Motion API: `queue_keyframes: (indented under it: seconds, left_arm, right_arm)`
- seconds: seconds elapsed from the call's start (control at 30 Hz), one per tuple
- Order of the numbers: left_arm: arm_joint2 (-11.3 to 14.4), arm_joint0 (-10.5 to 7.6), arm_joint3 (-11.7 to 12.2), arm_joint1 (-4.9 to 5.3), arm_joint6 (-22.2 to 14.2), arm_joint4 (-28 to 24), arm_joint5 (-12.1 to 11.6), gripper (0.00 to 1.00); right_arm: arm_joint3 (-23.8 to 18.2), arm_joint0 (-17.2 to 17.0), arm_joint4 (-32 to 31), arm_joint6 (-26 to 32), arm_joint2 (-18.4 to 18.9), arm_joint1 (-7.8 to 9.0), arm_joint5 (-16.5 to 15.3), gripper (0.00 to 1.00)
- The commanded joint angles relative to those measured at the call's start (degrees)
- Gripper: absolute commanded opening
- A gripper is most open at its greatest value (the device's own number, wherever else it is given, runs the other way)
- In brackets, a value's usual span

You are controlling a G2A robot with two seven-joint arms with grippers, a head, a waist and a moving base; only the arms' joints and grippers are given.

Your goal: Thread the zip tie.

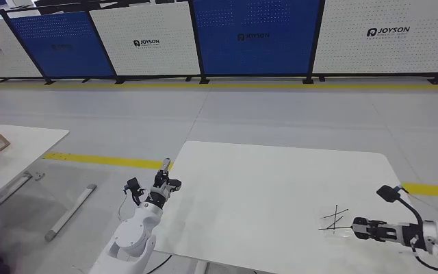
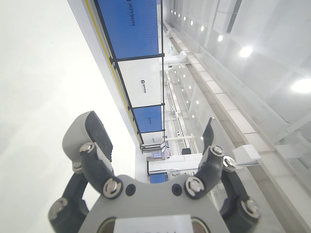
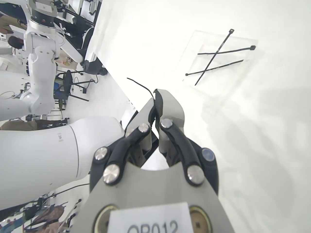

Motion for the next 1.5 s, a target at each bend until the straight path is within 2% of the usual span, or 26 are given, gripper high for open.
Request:
queue_keyframes:
  seconds: [0.0,0.07,0.17,0.23,0.3,0.73,0.83,1.0,1.07,1.1,1.13,1.47]
  left_arm:
    - [0.00,0.00,0.00,0.00,0.00,0.00,0.00,1.00]
    - [0.00,0.00,0.00,0.00,0.00,0.00,0.00,1.00]
    - [0.00,0.00,0.00,0.00,0.00,0.00,0.00,1.00]
    - [0.00,0.00,0.00,0.00,0.00,0.00,0.00,1.00]
    - [0.00,0.00,0.00,0.00,0.00,0.00,0.00,1.00]
    - [0.00,0.00,0.00,0.00,0.00,0.00,0.00,1.00]
    - [1.39,-0.53,-1.70,0.18,-5.91,1.41,1.34,1.00]
    - [3.79,0.71,-6.12,0.71,-18.11,4.66,1.72,1.00]
    - [4.65,1.25,-6.89,0.93,-22.69,5.45,1.90,1.00]
    - [5.20,1.34,-6.75,1.05,-25.78,5.07,2.48,1.00]
    - [5.20,1.08,-6.28,1.12,-27.08,4.50,2.97,1.00]
    - [5.19,0.86,-5.83,1.13,-27.42,4.06,3.35,1.00]
  right_arm:
    - [0.07,-0.80,4.77,-0.68,0.38,-0.14,-0.12,0.00]
    - [-1.47,-2.19,11.08,1.21,0.52,-0.29,-0.03,0.00]
    - [-4.25,-4.12,11.76,-3.22,0.77,-0.45,2.99,0.00]
    - [-6.25,-5.38,9.53,-8.10,1.11,-0.51,6.04,0.00]
    - [-7.22,-5.86,8.89,-9.07,0.81,-0.58,8.01,0.00]
    - [-7.22,-5.86,8.89,-9.07,0.81,-0.58,8.01,0.00]
    - [-7.22,-5.86,8.89,-9.07,0.81,-0.58,8.01,0.00]
    - [-7.22,-5.86,8.89,-9.07,0.81,-0.58,8.01,0.00]
    - [-7.22,-5.86,8.89,-9.07,0.81,-0.58,8.01,0.00]
    - [-7.22,-5.86,8.89,-9.07,0.81,-0.58,8.01,0.00]
    - [-7.22,-5.86,8.89,-9.07,0.81,-0.58,8.01,0.00]
    - [-7.22,-5.86,8.89,-9.07,0.81,-0.58,8.01,0.00]
